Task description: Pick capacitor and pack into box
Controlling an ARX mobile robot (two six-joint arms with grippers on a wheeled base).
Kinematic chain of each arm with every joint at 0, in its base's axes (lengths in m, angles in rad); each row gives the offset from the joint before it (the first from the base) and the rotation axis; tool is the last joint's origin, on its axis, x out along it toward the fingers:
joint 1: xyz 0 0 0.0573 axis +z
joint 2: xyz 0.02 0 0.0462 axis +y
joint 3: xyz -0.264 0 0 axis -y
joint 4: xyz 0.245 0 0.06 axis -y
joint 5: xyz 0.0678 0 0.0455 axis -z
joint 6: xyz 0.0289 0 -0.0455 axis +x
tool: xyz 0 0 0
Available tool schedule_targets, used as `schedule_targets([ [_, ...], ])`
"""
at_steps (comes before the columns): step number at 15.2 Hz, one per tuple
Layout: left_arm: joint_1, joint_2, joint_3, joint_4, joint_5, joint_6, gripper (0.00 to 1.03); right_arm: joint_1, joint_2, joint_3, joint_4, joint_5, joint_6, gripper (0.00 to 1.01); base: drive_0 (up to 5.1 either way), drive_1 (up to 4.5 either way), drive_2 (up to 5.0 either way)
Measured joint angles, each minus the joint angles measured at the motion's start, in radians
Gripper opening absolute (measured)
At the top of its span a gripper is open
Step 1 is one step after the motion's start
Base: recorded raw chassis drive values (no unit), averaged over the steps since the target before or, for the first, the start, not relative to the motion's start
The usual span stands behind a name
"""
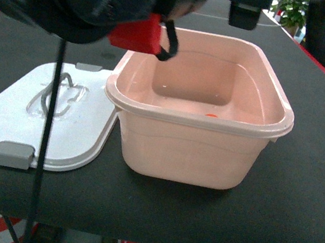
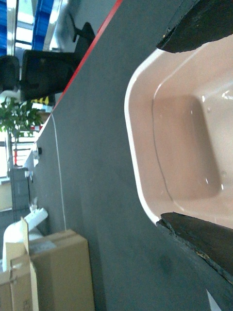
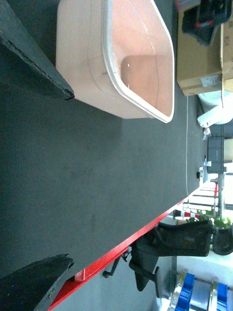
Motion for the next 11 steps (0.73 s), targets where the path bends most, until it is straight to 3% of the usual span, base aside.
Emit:
schedule_targets([
  [2,0.071,-0.103,-0.090,0.020,0.004,0.007,0.98,0.000,0.000,0.000,0.000,0.000,0.000,0.98,0.0,0.00,0.0],
  [5,0.309,-0.306,-0.322,0.089,0.026,0.032,0.98,0.000,0.000,0.000,0.000,0.000,0.000,0.98,0.0,0.00,0.0],
  [6,0.351,-0.314,-0.378,0.102,0.030,0.033,0.98,0.000,0.000,0.000,0.000,0.000,0.000,0.98,0.0,0.00,0.0],
  [8,0.408,-0.258,-0.475,0.147,0.072,0.034,0.98,0.000,0.000,0.000,0.000,0.000,0.000,0.98,0.0,0.00,0.0],
  [11,0.444,-0.091,-0.485,0.223,0.080,0.027,0.98,0.000,0.000,0.000,0.000,0.000,0.000,0.98,0.0,0.00,0.0],
])
